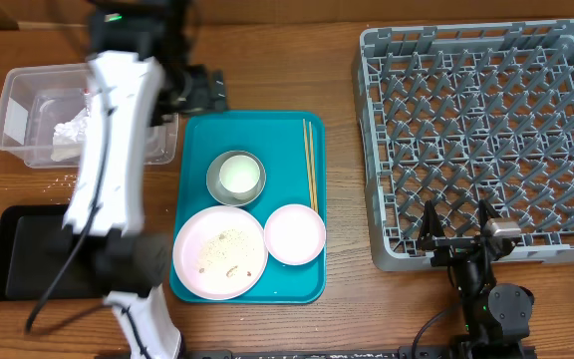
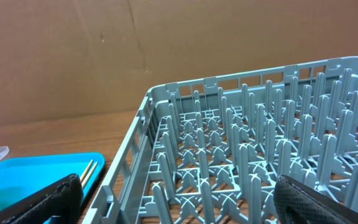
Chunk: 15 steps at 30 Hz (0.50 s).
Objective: Sort waste into correct bins and load items into the dishwasher
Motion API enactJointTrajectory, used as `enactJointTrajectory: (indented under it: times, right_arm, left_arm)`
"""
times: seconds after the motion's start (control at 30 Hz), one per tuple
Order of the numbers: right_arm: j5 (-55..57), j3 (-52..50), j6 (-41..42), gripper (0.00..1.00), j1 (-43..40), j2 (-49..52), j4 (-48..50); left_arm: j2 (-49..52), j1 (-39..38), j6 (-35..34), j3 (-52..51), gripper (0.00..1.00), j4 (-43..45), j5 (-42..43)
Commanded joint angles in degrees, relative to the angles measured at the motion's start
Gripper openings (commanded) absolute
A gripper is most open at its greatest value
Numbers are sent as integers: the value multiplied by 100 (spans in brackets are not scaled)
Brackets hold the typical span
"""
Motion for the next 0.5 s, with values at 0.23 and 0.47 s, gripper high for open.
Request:
enactJointTrajectory:
  times: [0.23, 0.47]
  right_arm:
    - [37, -59, -22, 100, -22, -57, 37]
    - [37, -59, -22, 100, -22, -57, 37]
  left_arm:
    - [-1432, 1086, -214, 50, 100, -33, 0]
    - [-1416, 2024, -299, -57, 100, -33, -4]
